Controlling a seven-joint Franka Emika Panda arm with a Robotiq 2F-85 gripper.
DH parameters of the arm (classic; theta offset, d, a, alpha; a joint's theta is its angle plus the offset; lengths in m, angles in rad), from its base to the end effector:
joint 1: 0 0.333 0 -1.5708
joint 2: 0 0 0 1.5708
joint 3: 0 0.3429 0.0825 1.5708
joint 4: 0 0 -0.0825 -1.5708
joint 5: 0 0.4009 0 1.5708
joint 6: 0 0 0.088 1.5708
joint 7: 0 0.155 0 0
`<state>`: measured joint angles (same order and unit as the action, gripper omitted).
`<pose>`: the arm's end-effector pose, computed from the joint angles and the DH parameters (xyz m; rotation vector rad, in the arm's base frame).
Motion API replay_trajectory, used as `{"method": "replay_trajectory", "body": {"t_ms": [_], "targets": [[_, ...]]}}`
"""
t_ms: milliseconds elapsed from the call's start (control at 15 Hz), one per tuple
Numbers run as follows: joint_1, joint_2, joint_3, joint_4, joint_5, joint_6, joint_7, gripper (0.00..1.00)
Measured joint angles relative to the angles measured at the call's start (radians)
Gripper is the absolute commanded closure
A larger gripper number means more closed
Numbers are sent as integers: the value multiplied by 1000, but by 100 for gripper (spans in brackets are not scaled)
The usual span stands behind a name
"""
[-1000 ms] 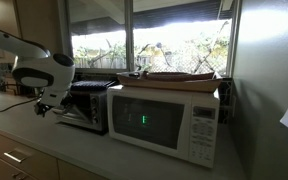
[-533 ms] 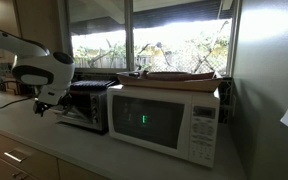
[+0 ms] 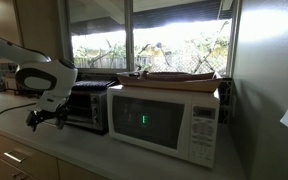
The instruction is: Open the microwave
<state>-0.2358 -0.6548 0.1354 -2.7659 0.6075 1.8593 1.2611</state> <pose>0.3078 0.0339 0.3594 -1.8963 2.0548 0.6500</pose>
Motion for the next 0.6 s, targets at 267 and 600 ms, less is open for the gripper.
{"method": "replay_trajectory", "body": {"t_ms": [267,600], "targets": [[-82,72,49,-15,-68,6,6,0],[-122,1,40,21,-131,22,-77,0]]}}
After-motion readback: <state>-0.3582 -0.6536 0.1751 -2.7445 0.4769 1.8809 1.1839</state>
